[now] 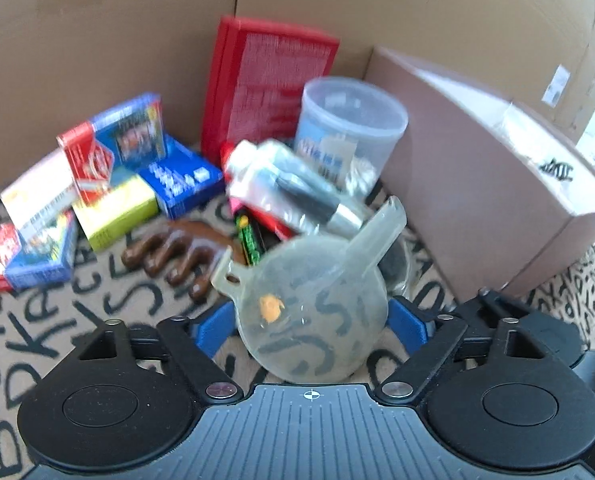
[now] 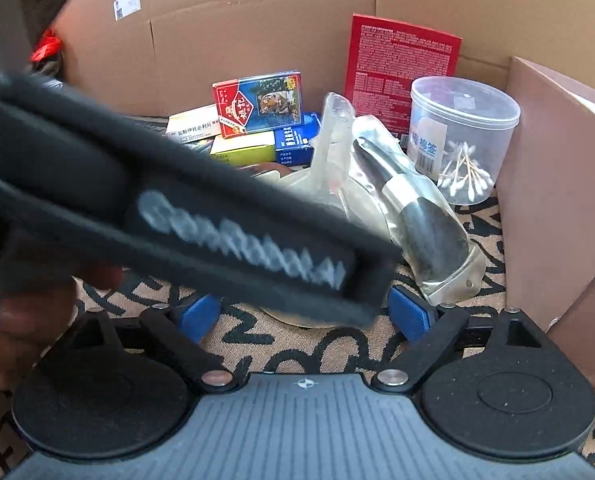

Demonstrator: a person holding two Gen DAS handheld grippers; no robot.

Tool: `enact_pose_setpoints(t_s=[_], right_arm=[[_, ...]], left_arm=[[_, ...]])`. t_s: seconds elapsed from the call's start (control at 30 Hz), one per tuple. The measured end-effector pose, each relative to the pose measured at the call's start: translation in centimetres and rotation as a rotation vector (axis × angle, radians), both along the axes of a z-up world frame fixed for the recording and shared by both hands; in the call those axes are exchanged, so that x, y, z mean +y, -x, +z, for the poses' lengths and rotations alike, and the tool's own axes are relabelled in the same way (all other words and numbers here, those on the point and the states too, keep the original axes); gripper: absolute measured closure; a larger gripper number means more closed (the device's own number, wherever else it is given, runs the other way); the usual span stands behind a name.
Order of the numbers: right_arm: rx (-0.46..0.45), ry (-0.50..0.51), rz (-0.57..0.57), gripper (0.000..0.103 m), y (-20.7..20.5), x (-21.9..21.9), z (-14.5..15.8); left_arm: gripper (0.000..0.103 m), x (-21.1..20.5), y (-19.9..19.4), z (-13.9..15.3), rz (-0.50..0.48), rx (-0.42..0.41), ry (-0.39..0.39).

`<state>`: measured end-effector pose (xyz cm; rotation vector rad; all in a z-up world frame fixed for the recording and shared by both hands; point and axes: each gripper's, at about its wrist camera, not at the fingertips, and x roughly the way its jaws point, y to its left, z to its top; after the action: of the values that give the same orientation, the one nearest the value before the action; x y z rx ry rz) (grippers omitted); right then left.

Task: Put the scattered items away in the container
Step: 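Close the left gripper on the clear funnel rim, then carry the funnel with the left gripper and drop it into the pink box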

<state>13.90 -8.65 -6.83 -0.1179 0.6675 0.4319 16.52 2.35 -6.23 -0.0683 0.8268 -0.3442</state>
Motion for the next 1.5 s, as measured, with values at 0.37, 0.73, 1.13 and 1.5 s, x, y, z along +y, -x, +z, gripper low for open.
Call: enact_pose_setpoints(t_s=[0.37, 0.73, 1.13, 1.5], right_arm=[[-0.004, -0.054, 0.014, 0.010, -0.6, -0.5, 0.1], [-0.039, -0.039, 0.029, 0.019, -0.9, -0.3, 0.2], [-0.164, -0.042, -0.009, 0.019, 5.4, -1.7, 3.9], [-0.338, -0.019, -0.139, 0.019, 10.1, -6.6, 9.1]], left_arm=[[0.018, 0.8, -0.5, 0.2, -0.024, 0.043, -0.003], [0.019, 1.7, -0.3, 0.3, -0.043, 0.044, 0.038], [0.019, -0.6, 6.1, 4.9, -0.085, -0.077, 0.024], [0.019, -6.7, 9.3, 11.2, -0.241, -0.225, 0.034]])
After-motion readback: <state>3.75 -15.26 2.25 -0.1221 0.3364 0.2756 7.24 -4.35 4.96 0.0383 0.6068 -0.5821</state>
